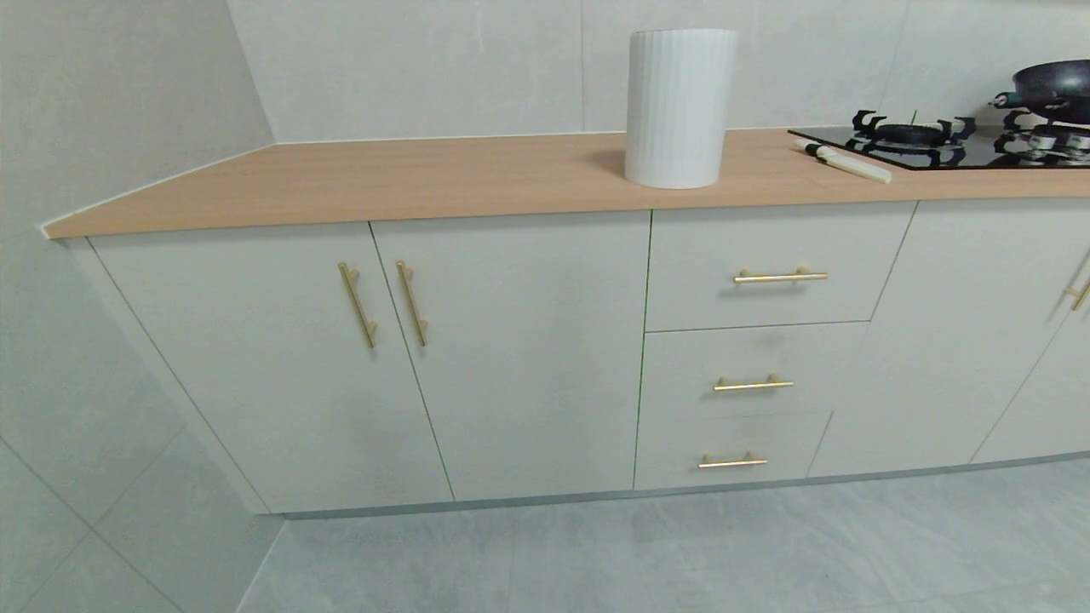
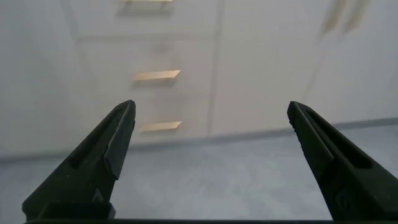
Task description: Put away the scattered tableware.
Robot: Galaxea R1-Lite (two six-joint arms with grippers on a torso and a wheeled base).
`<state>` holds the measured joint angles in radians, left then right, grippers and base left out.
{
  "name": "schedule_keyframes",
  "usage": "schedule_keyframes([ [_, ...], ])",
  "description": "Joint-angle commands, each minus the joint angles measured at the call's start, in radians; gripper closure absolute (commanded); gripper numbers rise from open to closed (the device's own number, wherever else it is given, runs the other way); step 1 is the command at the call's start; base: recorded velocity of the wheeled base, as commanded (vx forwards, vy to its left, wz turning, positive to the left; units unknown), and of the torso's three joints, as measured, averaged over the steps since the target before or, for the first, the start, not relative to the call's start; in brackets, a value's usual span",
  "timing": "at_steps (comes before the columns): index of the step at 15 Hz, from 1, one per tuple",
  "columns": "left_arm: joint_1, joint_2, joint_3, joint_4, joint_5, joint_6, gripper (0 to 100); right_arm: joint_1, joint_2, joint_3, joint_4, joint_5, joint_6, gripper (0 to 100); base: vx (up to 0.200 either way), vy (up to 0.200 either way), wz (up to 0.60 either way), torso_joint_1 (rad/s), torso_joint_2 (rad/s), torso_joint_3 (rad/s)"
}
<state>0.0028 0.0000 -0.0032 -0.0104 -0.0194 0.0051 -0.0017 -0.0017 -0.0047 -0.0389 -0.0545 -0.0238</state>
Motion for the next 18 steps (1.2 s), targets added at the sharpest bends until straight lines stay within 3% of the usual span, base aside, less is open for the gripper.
schedule_keyframes([
  [1, 0.000, 0.000, 0.002, 0.000, -0.001, 0.007, 0, 0.000, 0.002, 0.003, -0.006, 0.022, 0.008, 0, 0.000, 0.000, 0.00, 0.000, 0.00, 0.000],
  [3, 0.000, 0.000, 0.000, 0.000, 0.001, -0.002, 0, 0.002, 0.006, 0.003, 0.050, 0.022, 0.007, 0, 0.000, 0.000, 0.00, 0.000, 0.00, 0.000],
  [12, 0.000, 0.000, 0.000, 0.000, 0.001, -0.001, 0, 0.003, 0.003, 0.005, 0.037, 0.024, 0.030, 0, 0.000, 0.000, 0.00, 0.000, 0.00, 0.000],
  [18, 0.000, 0.000, 0.000, 0.000, 0.001, -0.002, 0, 0.003, 0.003, 0.005, 0.037, 0.027, 0.030, 0, 0.200, 0.000, 0.00, 0.001, 0.01, 0.002],
])
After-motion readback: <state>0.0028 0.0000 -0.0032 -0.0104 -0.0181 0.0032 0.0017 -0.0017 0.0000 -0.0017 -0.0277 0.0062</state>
